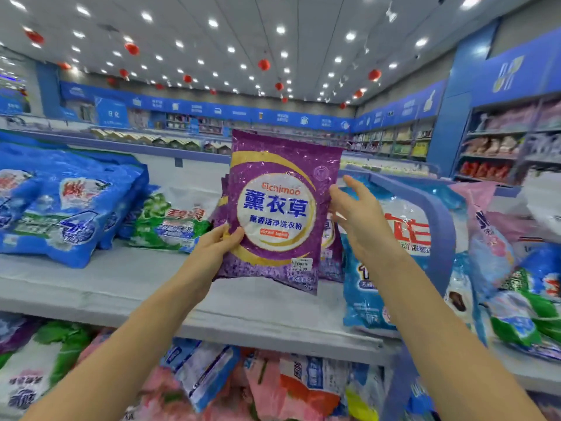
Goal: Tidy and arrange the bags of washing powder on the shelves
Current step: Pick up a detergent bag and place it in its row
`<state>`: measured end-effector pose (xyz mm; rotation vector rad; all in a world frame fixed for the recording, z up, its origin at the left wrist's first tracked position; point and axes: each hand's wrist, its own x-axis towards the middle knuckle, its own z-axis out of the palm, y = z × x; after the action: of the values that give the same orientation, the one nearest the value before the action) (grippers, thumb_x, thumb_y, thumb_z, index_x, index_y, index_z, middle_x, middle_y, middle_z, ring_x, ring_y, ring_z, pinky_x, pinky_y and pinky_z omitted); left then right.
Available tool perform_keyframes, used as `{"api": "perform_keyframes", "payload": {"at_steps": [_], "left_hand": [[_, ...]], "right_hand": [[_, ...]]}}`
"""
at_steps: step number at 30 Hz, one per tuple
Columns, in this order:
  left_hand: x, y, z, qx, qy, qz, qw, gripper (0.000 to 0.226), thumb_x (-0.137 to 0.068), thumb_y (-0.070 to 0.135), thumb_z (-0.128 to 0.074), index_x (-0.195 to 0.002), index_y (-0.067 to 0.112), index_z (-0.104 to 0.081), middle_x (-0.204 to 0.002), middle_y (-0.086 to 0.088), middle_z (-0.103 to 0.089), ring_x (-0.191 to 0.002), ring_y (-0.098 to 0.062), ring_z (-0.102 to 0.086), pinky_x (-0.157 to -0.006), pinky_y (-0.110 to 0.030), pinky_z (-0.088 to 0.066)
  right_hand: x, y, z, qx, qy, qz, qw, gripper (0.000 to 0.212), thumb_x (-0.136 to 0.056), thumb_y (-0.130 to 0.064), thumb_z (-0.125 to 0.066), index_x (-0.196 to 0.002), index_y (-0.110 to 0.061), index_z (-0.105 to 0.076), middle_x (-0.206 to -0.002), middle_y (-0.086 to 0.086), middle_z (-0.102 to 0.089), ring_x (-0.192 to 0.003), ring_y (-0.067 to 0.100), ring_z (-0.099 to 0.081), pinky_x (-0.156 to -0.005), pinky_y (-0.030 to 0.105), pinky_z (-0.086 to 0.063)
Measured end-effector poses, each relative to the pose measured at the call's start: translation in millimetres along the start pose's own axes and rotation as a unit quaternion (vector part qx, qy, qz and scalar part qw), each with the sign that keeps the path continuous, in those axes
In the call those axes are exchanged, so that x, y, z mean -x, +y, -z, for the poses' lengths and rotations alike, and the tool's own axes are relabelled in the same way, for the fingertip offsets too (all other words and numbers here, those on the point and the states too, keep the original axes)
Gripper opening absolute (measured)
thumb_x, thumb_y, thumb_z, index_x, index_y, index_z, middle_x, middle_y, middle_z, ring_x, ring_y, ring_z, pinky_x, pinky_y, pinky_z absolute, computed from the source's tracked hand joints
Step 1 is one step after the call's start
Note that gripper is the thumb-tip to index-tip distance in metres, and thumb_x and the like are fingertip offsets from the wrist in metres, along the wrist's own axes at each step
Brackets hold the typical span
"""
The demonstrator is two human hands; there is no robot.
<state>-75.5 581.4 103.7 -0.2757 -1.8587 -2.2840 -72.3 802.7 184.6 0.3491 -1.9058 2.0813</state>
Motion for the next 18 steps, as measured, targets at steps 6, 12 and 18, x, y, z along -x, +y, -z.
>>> {"api": "perform_keyframes", "payload": {"at_steps": [6,12,18], "left_hand": [[-39.5,-28.8,-2.8,-0.037,0.041,0.023,0.998,0.012,-0.095,0.023,-0.054,-0.106,0.018,-0.055,-0.108,0.008,-0.065,-0.074,0.004,-0.067,-0.061,-0.010,-0.050],[-57.7,-48.0,-32.2,-0.089,0.031,0.064,0.994,0.045,-0.094,0.033,-0.056,-0.133,0.013,-0.043,-0.116,-0.001,-0.055,-0.101,-0.020,-0.054,-0.085,-0.034,-0.043],[-77.2,-69.6,-62.9,-0.065,-0.053,0.169,0.982,0.052,-0.097,0.024,-0.052,-0.143,0.008,-0.033,-0.139,-0.008,-0.048,-0.123,-0.027,-0.049,-0.106,-0.040,-0.038]], "right_hand": [[19.7,25.5,23.9,0.012,0.076,0.012,0.997,0.047,-0.092,-0.014,-0.057,-0.135,-0.022,-0.041,-0.140,0.007,-0.043,-0.123,0.022,-0.049,-0.093,0.032,-0.045],[40.3,38.3,35.0,0.076,0.078,0.056,0.992,0.022,-0.089,-0.011,-0.060,-0.103,-0.027,-0.060,-0.118,-0.002,-0.062,-0.108,0.019,-0.061,-0.084,0.029,-0.053],[59.1,52.5,31.6,0.199,0.052,0.104,0.973,0.025,-0.089,-0.003,-0.057,-0.097,-0.026,-0.062,-0.102,-0.007,-0.067,-0.097,0.013,-0.065,-0.085,0.022,-0.051]]}}
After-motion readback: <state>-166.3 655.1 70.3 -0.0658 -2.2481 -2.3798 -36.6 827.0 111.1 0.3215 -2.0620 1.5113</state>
